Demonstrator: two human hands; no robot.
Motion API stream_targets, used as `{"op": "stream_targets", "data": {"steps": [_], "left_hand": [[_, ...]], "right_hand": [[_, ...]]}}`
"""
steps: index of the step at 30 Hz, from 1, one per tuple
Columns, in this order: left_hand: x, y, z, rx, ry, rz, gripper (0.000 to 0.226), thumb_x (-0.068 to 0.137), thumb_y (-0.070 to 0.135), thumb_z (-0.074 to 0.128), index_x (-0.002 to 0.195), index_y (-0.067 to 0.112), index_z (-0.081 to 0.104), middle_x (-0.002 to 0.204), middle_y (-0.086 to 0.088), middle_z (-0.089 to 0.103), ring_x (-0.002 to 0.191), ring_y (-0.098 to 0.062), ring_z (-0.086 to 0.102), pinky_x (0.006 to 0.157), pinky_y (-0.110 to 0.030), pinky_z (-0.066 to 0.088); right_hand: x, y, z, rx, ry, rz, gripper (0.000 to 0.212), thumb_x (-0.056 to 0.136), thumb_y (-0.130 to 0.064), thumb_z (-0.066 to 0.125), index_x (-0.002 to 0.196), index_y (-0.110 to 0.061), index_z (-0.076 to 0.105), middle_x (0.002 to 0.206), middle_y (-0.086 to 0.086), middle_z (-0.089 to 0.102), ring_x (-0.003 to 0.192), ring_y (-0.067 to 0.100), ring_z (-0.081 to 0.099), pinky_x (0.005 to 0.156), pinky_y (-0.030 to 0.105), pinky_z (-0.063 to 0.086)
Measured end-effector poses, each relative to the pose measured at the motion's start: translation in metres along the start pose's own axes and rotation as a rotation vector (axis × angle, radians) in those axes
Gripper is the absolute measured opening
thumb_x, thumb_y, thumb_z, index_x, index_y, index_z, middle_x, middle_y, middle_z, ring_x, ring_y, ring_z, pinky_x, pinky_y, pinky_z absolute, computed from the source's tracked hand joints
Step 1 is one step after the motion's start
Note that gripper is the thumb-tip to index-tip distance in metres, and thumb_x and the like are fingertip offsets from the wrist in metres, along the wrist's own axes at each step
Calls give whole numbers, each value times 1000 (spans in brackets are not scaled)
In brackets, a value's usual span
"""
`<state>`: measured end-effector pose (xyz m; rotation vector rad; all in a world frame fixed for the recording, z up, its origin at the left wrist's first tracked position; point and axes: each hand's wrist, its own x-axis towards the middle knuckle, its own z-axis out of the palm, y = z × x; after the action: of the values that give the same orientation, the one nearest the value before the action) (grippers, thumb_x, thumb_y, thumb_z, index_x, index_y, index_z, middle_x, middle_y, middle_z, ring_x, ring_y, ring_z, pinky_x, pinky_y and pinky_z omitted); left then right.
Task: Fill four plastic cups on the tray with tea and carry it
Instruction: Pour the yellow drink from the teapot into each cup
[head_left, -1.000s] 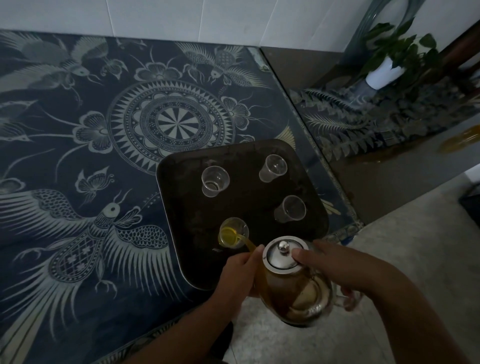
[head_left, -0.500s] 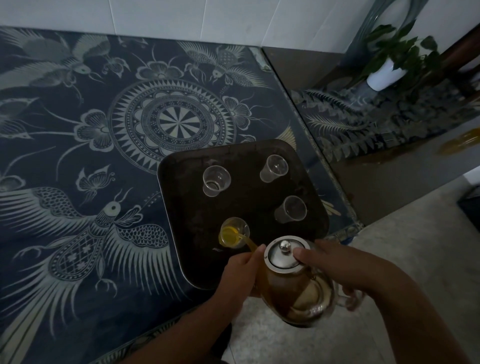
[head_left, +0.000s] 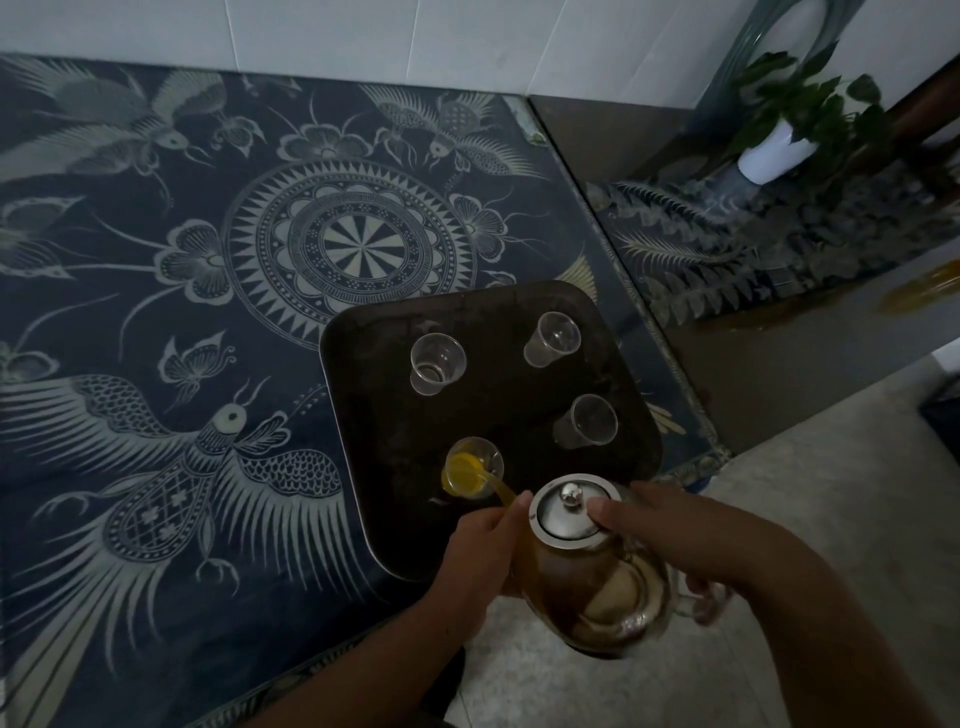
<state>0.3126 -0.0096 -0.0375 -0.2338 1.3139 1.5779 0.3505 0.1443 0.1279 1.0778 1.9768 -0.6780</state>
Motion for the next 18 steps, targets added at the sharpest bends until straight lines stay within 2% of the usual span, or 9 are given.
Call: {"op": "stream_targets", "data": {"steps": [2,6,9,11,15,18], "left_hand": [[0,0,0,7,-4,6,43,102,50,56,100,15,80,96,-10,82,92,-26,79,84,-50,65],[0,-1,-1,20,-5,11,44,102,50,55,100,13,79,95,-10,81,92,-26,79,84,-50,65],[3,-2,0,18,-3,7,43,101,50,57,95,14,80,93,-10,81,91,-27,79,85,-49,65],[4,-2,0,17,1,2,44,100,51,58,93,14,80,93,-11,81,91,-27,79,84,-47,65],[4,-2,0,42,-3,15,44,101,50,57,95,13,79,91,-10,81,87,-24,79,73,-40,65],[5,-2,0,54,-4,15,44,101,49,58,93,11,79,89,-10,80,85,-24,79,70,-37,63]], "right_hand": [[0,0,0,-7,2,-2,104,57,-94,50,140,-33,50,133,1,61,98,21,70,82,48,62],[1,0,0,-13,13,7,108,56,-95,49,142,-30,49,134,2,60,94,22,72,77,45,63],[4,4,1,10,9,-12,76,79,-82,54,133,-28,55,128,0,63,98,21,70,83,45,62],[7,7,1,36,13,-53,61,85,-74,55,127,-30,60,121,-4,68,102,16,68,87,42,60],[7,6,2,34,20,-56,57,87,-73,53,125,-31,61,114,-6,68,99,13,67,71,32,57],[5,5,3,51,30,-62,59,86,-74,53,125,-31,61,116,-6,67,99,12,66,71,32,57]]}}
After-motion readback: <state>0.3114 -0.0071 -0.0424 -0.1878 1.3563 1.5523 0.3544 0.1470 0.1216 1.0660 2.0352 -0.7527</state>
